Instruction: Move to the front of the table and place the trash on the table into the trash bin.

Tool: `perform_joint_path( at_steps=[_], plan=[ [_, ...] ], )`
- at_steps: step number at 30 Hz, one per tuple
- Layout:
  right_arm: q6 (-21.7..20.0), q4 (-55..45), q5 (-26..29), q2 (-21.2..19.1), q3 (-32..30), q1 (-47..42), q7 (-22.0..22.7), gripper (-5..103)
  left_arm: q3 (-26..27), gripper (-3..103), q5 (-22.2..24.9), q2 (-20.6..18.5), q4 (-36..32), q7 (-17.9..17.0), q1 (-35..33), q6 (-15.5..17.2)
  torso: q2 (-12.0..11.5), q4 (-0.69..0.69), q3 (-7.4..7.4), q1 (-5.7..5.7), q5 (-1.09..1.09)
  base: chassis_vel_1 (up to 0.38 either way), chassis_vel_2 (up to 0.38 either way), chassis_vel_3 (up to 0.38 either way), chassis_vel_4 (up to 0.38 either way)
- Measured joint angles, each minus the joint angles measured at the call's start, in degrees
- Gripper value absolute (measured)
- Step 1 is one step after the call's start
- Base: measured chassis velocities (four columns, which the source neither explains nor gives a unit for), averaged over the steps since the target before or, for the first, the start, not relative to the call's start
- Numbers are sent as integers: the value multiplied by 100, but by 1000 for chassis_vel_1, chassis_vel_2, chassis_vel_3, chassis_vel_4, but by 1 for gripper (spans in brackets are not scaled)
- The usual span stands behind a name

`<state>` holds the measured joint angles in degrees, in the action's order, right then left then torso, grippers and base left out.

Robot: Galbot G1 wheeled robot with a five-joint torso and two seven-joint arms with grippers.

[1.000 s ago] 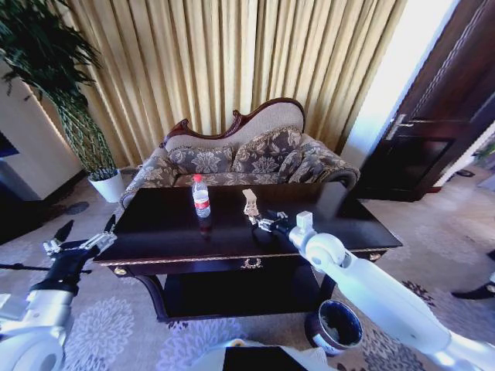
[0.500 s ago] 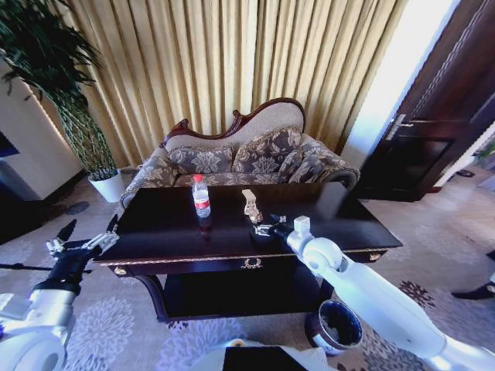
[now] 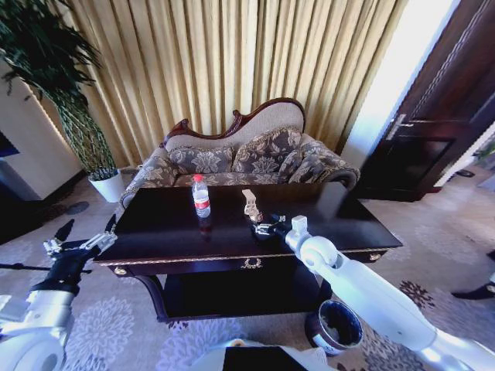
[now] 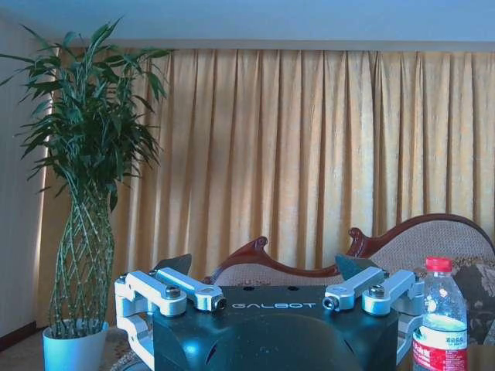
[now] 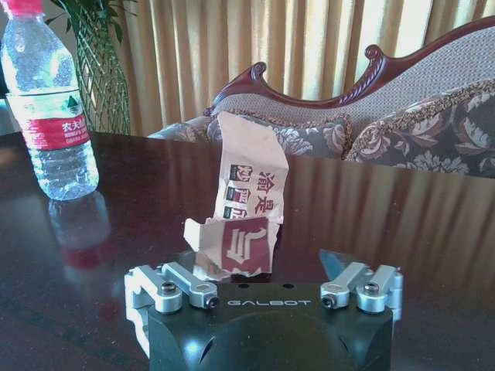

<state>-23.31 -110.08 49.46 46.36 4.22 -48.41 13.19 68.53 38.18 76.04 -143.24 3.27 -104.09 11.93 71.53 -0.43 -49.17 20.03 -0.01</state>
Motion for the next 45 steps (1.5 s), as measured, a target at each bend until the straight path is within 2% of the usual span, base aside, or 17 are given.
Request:
perform_joint_path(
  at_steps=[1, 3, 5, 6, 8, 9, 11, 12, 13, 14, 16, 18, 22, 27, 38, 45],
  plan=[
    [25, 4, -7, -3, 0, 2, 1, 82, 6, 100, 0, -11, 0, 0, -2, -3, 0, 0, 0, 0, 0, 0, 0, 0, 0],
    [32, 4, -10, -9, 0, 2, 1, 82, 8, 100, 0, -15, 0, 0, -5, -4, 0, 0, 0, 0, 0, 0, 0, 0, 0],
    [40, 4, -19, -17, 0, 0, 2, 71, 9, 100, 0, -17, 0, -1, -6, -6, 0, 0, 0, 0, 0, 0, 0, 0, 0],
    [40, 4, -19, -17, 0, 0, 2, 71, 9, 100, 0, -17, 0, -1, -6, -6, 0, 0, 0, 0, 0, 0, 0, 0, 0],
    [53, 7, -46, -24, -1, -8, 3, 60, 7, 100, -10, -17, 0, -1, -6, -6, 0, 0, 0, 0, 0, 0, 0, 0, 0],
    [53, 7, -46, -24, -1, -8, 3, 60, 7, 100, -10, -17, 0, -1, -6, -6, 0, 0, 0, 0, 0, 0, 0, 0, 0],
    [61, 9, -58, -31, -2, -21, 4, 49, 5, 100, -19, -17, 0, -1, -9, -6, 0, 0, 0, 0, 0, 0, 0, 0, 0],
    [64, 9, -60, -34, -3, -26, 4, 49, 6, 100, -20, -17, 0, -1, -10, -7, 0, 0, 0, 0, 0, 0, 0, 0, 0],
    [66, 8, -61, -35, -5, -29, 5, 38, 8, 100, -21, -18, 0, -1, -11, -7, 0, 0, 0, 0, 0, 0, 0, 0, 0],
    [66, 8, -61, -35, -5, -29, 5, 38, 8, 100, -21, -18, 0, -1, -11, -7, 0, 0, 0, 0, 0, 0, 0, 0, 0],
    [70, 4, -62, -36, -7, -30, 6, 28, 10, 100, -22, -14, 0, -1, -13, -8, 0, 0, 0, 0, 0, 0, 0, 0, 0],
    [71, 2, -62, -38, -7, -30, 6, 28, 10, 100, -22, -9, 0, -1, -16, -8, 0, 0, 0, 0, 0, 0, 0, 0, 0],
    [74, -7, -62, -40, -7, -28, 8, 5, 14, 100, -24, 1, 0, -1, -27, -12, 0, 0, 0, 0, 0, 0, 0, 0, 0],
    [77, -33, -62, -47, -29, -42, 15, 1, 16, 100, -25, 1, 0, -1, -27, -17, 0, 0, 0, 0, 0, 0, 0, 0, 0],
    [129, -119, -25, -104, -235, -156, 27, 0, 18, 100, -21, 1, 0, -3, -19, -27, 0, 0, 0, 0, 0, 0, 0, 0, 0],
    [290, -271, -15, -165, -746, -336, 76, 0, 6, 100, 25, -5, 0, -4, 24, -30, 0, 0, 0, 0, 1, 0, 0, 0, 0]
  ],
)
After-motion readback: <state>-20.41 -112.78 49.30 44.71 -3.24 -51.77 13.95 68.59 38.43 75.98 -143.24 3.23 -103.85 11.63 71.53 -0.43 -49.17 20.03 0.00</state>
